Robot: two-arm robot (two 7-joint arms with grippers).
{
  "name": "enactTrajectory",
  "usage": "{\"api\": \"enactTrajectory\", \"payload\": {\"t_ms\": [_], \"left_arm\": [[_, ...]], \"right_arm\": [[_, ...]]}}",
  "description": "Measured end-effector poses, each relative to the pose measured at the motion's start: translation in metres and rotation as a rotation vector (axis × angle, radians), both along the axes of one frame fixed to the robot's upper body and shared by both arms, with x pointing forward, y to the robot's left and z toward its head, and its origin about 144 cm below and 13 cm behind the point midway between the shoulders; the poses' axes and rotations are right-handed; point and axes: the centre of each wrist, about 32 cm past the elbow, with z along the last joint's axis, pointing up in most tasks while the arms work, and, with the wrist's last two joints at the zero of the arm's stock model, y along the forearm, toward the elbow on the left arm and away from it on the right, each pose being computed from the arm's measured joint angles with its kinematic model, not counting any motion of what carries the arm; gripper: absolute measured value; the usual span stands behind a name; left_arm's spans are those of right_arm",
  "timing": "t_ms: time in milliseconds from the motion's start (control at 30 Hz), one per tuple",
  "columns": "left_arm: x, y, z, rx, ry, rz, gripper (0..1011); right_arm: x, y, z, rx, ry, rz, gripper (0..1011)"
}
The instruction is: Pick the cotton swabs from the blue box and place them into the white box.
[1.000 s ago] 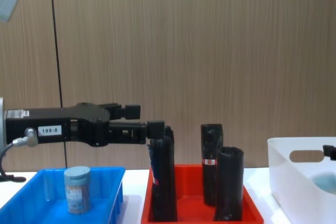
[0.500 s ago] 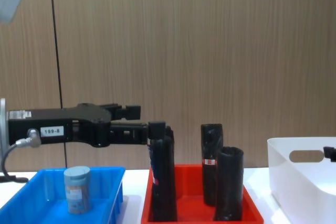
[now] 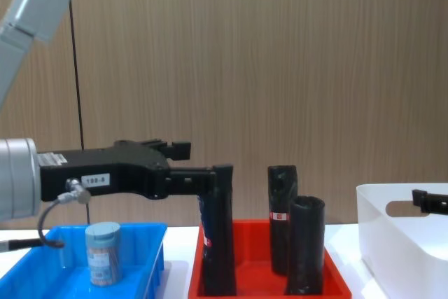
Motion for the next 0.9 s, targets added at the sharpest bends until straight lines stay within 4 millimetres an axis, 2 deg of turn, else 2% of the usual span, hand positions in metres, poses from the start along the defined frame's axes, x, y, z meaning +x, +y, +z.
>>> {"api": "enactTrajectory", "payload": {"t_ms": [900], "left_arm": [[-0.020,-0.045,-0.009,0.023,-0.097,0.257,1004]], "right_arm": [[-0.070,0.058,0.016,0.093,-0.131,-0.004,1002]]}}
